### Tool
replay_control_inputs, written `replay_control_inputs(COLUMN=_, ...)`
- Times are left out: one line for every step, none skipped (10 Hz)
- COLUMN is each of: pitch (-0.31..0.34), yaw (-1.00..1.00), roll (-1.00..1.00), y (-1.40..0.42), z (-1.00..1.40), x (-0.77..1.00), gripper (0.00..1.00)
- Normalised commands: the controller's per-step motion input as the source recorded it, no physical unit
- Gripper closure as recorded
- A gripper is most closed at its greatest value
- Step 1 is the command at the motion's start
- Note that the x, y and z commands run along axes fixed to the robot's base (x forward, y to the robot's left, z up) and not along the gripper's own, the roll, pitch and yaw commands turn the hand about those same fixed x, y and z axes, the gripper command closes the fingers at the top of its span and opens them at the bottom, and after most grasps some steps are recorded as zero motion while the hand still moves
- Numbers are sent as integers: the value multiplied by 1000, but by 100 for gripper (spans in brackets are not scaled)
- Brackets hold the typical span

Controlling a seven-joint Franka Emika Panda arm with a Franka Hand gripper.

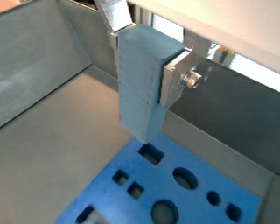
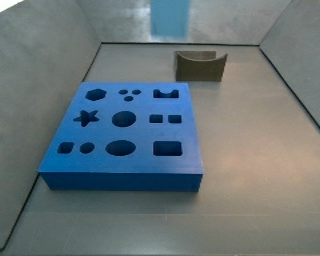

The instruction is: Insert the rectangle object.

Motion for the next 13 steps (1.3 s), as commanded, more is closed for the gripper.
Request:
replay_control_inputs(pitch=0, yaw=-66, roll=0, y=-334, z=-1000, x=620, gripper=100)
replay_control_inputs(pitch=0, yaw=0, roll=11, y=-137, z=-1000, x=594, gripper=100)
replay_control_inputs(pitch=0, yaw=174, roll=0, y=0, z=-1000, x=457, gripper=100)
replay_control_inputs(pitch=3, yaw=429, roll=-29, y=0, z=-1000, x=309, gripper=100)
replay_control_inputs(pitch=0, yaw=443, roll=-31, y=-29, z=-1000, x=169, gripper=100)
replay_control_inputs(pitch=0, yaw=214, roll=-44, y=-117, z=-851, x=0, gripper=100)
replay_control_inputs(pitch=0, yaw=120, roll=-33, y=-157, z=-789, x=0, gripper=100)
replay_control_inputs(pitch=0, yaw=0, roll=-37, y=-117, z=-634, x=-57, gripper=100)
replay_control_inputs(pitch=-19, yaw=0, roll=-30, y=0, z=-446, x=-94, gripper=100)
replay_control_inputs(pitch=0, yaw=-34, roll=-61, y=0, z=-414, x=-106, gripper=100)
replay_control_inputs(pitch=-10, yaw=0, roll=-56, y=-31, z=-354, x=-131, gripper=100)
replay_control_inputs(pitch=-44, yaw=46, roll=0, y=-100, z=-183, x=-191, gripper=100)
replay_control_inputs(pitch=-56, yaw=71, roll=0, y=-163, z=-129, x=-211, gripper=100)
